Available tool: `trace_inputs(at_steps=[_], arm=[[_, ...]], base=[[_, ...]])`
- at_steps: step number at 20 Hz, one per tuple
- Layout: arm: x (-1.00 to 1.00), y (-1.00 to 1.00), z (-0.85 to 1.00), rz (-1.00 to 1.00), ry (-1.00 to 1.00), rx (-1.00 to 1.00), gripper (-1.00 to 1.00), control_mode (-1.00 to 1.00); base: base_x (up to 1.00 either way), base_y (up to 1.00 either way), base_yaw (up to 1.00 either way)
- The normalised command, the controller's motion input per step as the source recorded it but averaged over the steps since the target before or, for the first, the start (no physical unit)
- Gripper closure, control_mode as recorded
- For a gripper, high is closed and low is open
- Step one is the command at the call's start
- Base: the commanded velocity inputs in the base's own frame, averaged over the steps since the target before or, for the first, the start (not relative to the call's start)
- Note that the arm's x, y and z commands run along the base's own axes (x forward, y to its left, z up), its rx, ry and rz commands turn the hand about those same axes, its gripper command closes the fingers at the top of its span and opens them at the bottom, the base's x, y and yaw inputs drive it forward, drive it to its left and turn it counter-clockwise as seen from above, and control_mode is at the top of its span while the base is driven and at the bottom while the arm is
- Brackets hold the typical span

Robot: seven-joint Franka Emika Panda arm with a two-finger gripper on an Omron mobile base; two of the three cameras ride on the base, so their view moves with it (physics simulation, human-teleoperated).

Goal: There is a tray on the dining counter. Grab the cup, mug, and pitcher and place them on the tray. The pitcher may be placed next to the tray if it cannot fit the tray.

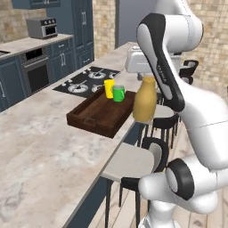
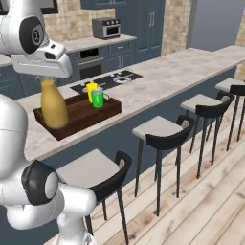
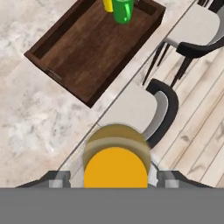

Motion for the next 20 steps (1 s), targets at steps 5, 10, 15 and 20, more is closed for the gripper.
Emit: trace_inputs(at_steps=[5, 10, 15, 20], arm=[[0.59, 0.29, 0.00, 0.00, 0.00, 0.00, 1.00, -1.00], [0.66, 0.20, 0.00, 0.00, 0.00, 0.00, 1.00, -1.00], [0.60, 0.17, -0.05, 0.00, 0.00, 0.00, 1.00, -1.00], [0.56, 0.20, -0.12, 0.00, 0.00, 0.00, 1.00, -1.00]], base=[[0.00, 0.00, 0.00], [0.00, 0.00, 0.00], [0.00, 0.00, 0.00], [0.00, 0.00, 0.00]])
